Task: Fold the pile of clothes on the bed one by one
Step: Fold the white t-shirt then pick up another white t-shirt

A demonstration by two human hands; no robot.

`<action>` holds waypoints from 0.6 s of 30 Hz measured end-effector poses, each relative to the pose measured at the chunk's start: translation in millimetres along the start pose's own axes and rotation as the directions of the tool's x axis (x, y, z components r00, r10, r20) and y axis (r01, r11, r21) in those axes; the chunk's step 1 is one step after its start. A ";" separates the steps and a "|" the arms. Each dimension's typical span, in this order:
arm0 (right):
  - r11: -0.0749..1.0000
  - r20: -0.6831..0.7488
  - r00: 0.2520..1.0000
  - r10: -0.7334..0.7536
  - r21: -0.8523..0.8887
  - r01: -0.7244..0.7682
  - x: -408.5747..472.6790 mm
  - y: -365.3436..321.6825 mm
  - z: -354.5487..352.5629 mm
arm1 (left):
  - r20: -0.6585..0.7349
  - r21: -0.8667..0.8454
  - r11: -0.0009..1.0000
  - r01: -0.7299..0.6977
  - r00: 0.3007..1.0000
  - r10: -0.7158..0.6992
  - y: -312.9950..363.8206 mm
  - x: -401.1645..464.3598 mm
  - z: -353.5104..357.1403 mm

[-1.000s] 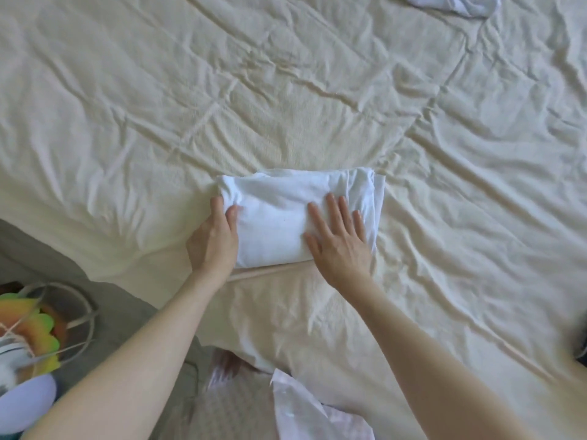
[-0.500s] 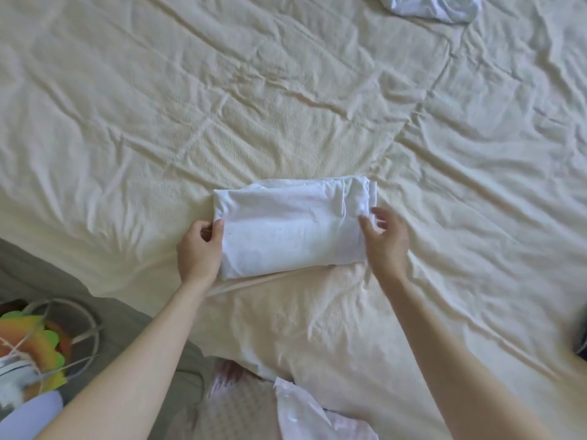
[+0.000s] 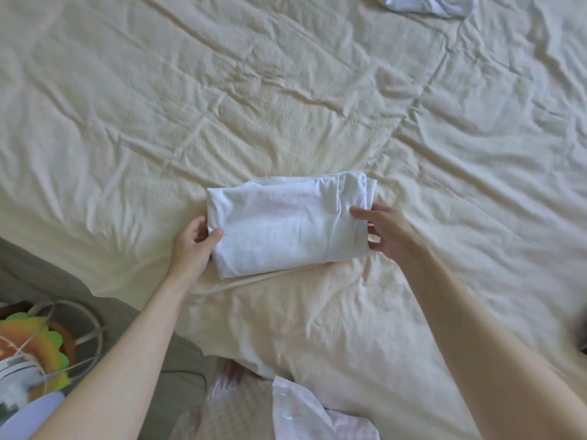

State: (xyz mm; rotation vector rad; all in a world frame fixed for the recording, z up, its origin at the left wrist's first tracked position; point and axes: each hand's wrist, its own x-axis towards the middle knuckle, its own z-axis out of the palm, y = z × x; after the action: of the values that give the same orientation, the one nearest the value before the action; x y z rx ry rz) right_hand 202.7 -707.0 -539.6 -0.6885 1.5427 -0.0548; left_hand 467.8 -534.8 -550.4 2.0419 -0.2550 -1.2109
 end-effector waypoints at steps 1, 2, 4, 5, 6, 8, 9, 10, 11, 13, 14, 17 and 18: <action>1.000 -0.014 1.000 -0.010 0.009 0.010 -2.0 -0.3 1.8 | -0.029 -0.011 1.000 -0.009 1.000 0.008 1.4 -1.8 0.4; 1.000 -0.022 1.000 -0.019 0.013 0.019 -4.7 -0.5 3.0 | -0.053 -0.014 1.000 -0.023 0.998 0.022 2.4 -3.9 1.5; 0.999 -0.020 0.999 -0.028 0.015 0.029 -11.2 -2.0 3.7 | -0.087 -0.036 0.998 -0.041 0.995 0.038 4.9 -8.5 3.9; 0.999 -0.014 1.000 -0.027 0.018 0.027 -14.8 -3.3 3.3 | -0.099 -0.062 0.997 -0.043 0.994 0.037 6.8 -11.5 5.2; 0.999 -0.007 1.000 -0.023 0.023 0.023 -20.0 -4.9 2.3 | -0.106 -0.095 0.995 -0.041 0.994 0.031 9.1 -15.4 5.8; 1.000 0.006 1.000 -0.020 0.023 0.020 -32.0 -7.2 0.9 | -0.113 -0.147 0.988 -0.036 0.993 0.020 14.5 -25.3 5.3; 1.000 0.013 1.000 -0.021 0.020 0.021 -39.3 -7.0 0.7 | -0.110 -0.166 0.986 -0.034 0.994 0.016 16.9 -32.1 3.7; 0.999 0.016 1.000 -0.022 0.023 0.022 -47.9 -6.1 0.9 | -0.106 -0.186 0.982 -0.035 0.994 0.015 18.6 -39.6 1.1; 0.999 0.014 1.000 -0.023 0.032 0.022 -57.6 -4.6 1.2 | -0.103 -0.202 0.979 -0.039 0.994 0.019 20.3 -48.2 -2.0; 0.998 0.001 1.000 -0.019 0.059 0.018 -79.7 2.4 -0.2 | -0.102 -0.217 0.975 -0.040 0.995 0.018 23.5 -67.7 -10.0; 0.997 -0.002 1.000 -0.020 0.069 0.020 -92.3 7.5 -1.8 | -0.100 -0.228 0.973 -0.035 0.995 0.012 24.3 -78.1 -14.7; 0.994 0.004 1.000 -0.021 0.108 0.021 -130.4 25.0 -8.3 | -0.083 -0.253 0.967 -0.020 0.997 -0.001 29.7 -107.2 -27.0; 0.991 0.002 1.000 -0.026 0.128 0.025 -144.2 31.5 -11.3 | -0.071 -0.247 0.969 -0.019 0.997 0.002 32.1 -117.9 -29.6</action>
State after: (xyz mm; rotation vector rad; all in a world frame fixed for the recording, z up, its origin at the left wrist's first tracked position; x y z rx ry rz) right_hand 170.6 -621.0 -423.6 -0.6059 1.5129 -0.1704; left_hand 435.1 -483.5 -440.4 1.8590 -0.0762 -1.1026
